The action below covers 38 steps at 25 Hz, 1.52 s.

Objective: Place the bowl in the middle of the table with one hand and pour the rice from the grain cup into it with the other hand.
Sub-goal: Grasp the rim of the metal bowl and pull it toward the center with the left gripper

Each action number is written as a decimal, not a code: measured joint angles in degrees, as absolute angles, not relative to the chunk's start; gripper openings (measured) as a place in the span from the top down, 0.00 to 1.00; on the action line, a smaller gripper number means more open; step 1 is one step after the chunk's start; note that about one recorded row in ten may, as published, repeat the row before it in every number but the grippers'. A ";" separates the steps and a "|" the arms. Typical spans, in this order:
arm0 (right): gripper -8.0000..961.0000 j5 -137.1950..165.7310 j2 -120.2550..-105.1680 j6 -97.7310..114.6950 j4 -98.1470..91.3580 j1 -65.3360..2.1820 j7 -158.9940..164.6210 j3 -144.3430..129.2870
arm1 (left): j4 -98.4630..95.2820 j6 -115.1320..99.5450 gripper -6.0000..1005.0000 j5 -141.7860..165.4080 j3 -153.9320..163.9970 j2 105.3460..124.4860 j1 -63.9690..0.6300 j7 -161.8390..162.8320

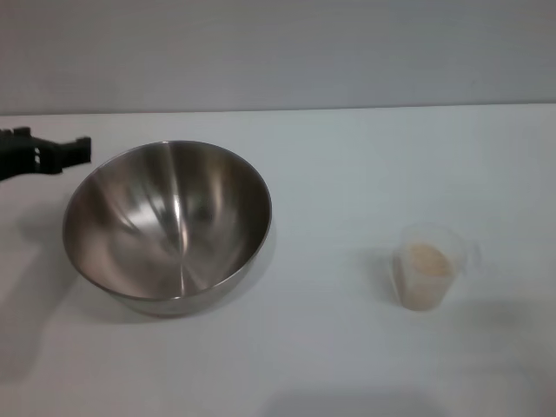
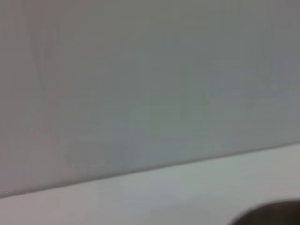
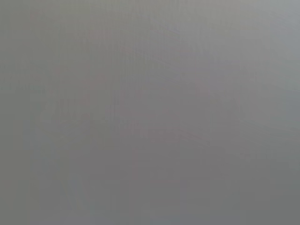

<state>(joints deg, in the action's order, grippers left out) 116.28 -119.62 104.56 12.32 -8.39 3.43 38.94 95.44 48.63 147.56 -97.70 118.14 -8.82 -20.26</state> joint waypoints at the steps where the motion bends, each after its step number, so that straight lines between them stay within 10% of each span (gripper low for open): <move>1: 0.13 116.28 -119.62 104.56 12.32 -8.39 3.43 38.94 | 95.10 48.49 0.17 147.56 -97.40 118.19 -8.78 -20.72; 38: 0.13 116.27 -119.70 103.70 12.31 -8.21 3.43 38.41 | 86.72 45.91 0.17 147.48 -93.19 118.39 -9.44 -22.32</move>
